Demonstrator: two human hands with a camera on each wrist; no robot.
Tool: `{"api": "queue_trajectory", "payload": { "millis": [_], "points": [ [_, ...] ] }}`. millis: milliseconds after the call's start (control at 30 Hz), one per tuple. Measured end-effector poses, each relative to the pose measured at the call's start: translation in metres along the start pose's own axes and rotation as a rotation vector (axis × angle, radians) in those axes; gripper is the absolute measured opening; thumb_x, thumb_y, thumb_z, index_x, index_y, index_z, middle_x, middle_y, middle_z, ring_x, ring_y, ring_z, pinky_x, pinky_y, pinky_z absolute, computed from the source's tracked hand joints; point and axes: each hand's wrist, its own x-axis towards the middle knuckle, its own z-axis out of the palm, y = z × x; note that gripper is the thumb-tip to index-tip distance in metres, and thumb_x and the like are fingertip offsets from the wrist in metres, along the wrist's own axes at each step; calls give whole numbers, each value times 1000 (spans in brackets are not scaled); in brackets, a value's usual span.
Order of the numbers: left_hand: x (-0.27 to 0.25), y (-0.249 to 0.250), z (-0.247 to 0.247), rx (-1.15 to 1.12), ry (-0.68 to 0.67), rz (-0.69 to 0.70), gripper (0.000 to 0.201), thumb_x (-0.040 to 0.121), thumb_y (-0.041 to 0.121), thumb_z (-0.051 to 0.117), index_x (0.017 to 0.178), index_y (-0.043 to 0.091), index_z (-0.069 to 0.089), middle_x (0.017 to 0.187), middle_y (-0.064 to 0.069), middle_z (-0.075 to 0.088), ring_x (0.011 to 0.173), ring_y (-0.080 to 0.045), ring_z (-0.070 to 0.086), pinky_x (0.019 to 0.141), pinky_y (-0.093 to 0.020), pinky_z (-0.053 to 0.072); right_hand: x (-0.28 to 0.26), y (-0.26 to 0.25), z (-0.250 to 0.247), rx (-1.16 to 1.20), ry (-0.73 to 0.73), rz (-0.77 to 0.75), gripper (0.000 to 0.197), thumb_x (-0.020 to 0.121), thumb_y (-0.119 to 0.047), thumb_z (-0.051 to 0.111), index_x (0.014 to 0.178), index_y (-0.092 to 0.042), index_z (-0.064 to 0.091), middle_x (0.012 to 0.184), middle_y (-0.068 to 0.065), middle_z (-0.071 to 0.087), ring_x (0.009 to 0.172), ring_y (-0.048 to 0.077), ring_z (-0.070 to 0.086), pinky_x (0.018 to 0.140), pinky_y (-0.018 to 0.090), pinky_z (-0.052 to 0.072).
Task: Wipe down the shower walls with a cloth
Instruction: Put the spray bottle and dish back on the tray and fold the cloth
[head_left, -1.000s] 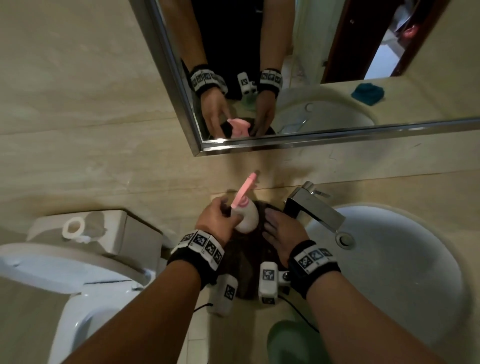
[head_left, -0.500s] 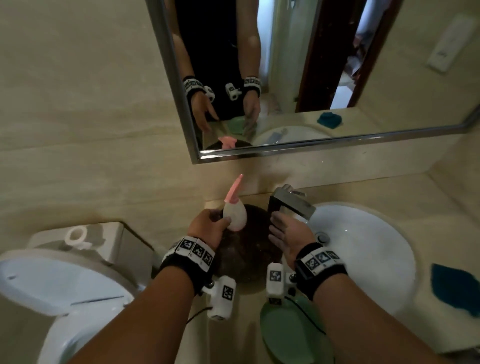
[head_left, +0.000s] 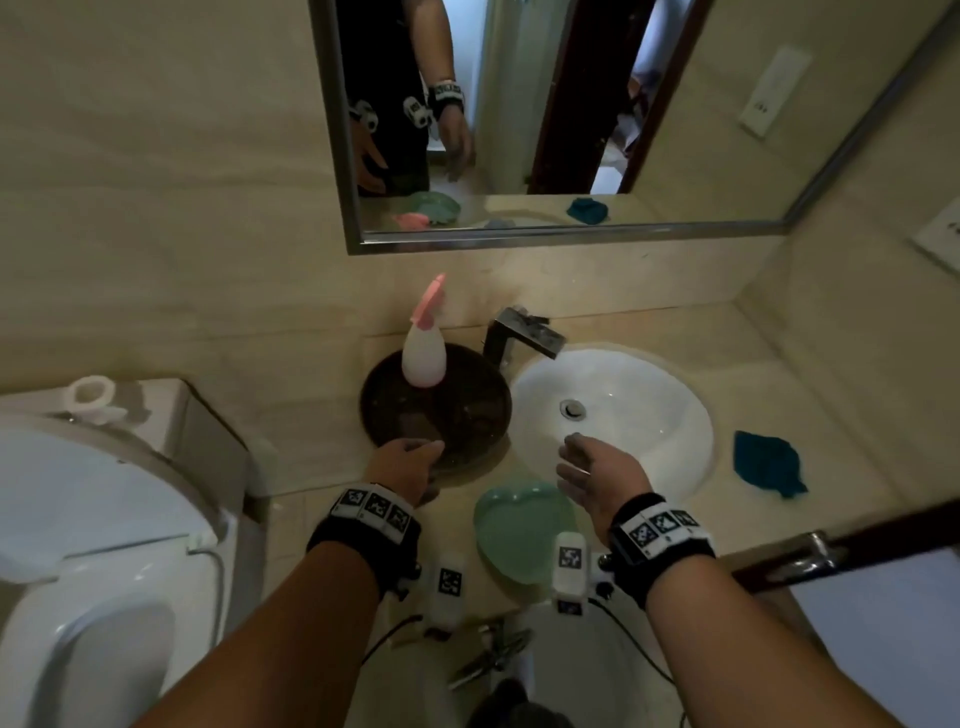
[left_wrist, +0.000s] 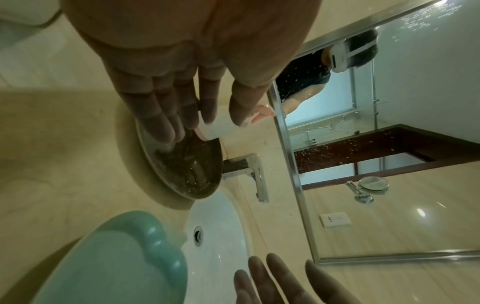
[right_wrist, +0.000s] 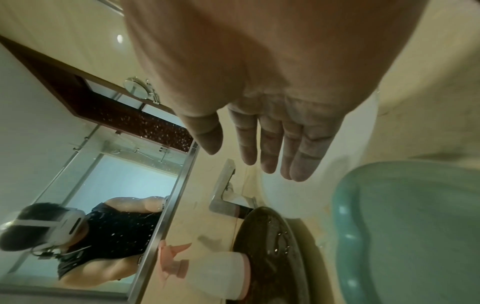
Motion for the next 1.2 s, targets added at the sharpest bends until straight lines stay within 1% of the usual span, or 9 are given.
{"api": "queue_trajectory", "payload": {
  "millis": [167, 367, 467, 533, 667, 833, 900, 1067, 1200],
  "points": [
    [-2, -28, 17, -96, -82, -83, 19, 102, 20, 65, 117, 9, 58, 102, -11, 63, 86, -27, 63, 93, -48, 54, 1, 20, -29, -13, 57, 22, 31, 100, -23, 63, 125, -4, 64, 123, 13, 69, 109, 29, 66, 90, 41, 57],
    [0, -55, 44, -82, -31, -241, 19, 107, 21, 56, 90, 12, 58, 93, -8, 56, 82, -25, 57, 92, -46, 53, 25, 40, -58, -47, 82, 89, 13, 102, -19, 59, 104, -7, 64, 110, 9, 65, 97, 25, 62, 105, 47, 52],
    [-1, -68, 50, -65, 11, -292, 20, 104, 24, 62, 96, 6, 61, 97, -11, 61, 85, -28, 61, 98, -49, 54, 39, 53, -65, -94, 74, 118, 15, 102, -21, 59, 94, -10, 63, 108, 9, 64, 85, 21, 59, 81, 38, 54],
    [-2, -76, 52, -55, 2, -310, 18, 102, 26, 64, 107, 9, 60, 111, -13, 61, 97, -30, 61, 100, -49, 53, 47, 61, -69, -96, 60, 144, 14, 102, -24, 59, 99, -11, 64, 114, 9, 64, 89, 22, 60, 76, 35, 50],
    [0, -85, 56, -68, 2, -320, 16, 101, 26, 64, 108, 12, 62, 114, -13, 64, 101, -31, 63, 99, -48, 56, 59, 73, -71, -116, 26, 175, 34, 105, -26, 56, 132, -5, 60, 126, 9, 62, 112, 27, 60, 96, 40, 50],
    [-5, -89, 65, -114, 0, -358, 15, 102, 25, 61, 92, 15, 63, 97, -10, 67, 87, -29, 68, 76, -42, 59, 72, 80, -66, -100, -24, 205, 30, 105, -23, 54, 127, -3, 61, 136, 18, 61, 98, 23, 60, 100, 42, 49],
    [-7, -90, 71, -133, 18, -356, 23, 106, 16, 54, 85, 11, 61, 82, -8, 56, 69, -25, 56, 63, -37, 47, 78, 85, -65, -104, -33, 212, 28, 105, -21, 54, 123, -2, 62, 124, 18, 67, 100, 27, 65, 103, 47, 50],
    [-9, -90, 77, -235, 39, -388, 17, 101, 20, 61, 90, 8, 65, 77, -8, 52, 52, -22, 45, 50, -26, 43, 77, 90, -61, -140, -58, 209, 29, 99, -20, 58, 104, 5, 70, 98, 24, 73, 70, 23, 68, 68, 35, 55],
    [-12, -85, 81, -279, 16, -399, 16, 104, 21, 59, 99, 8, 66, 89, -9, 63, 69, -25, 60, 65, -35, 53, 76, 90, -57, -133, -49, 207, 27, 96, -22, 62, 107, -1, 75, 100, 17, 77, 76, 26, 73, 68, 37, 58]
  ]
}}
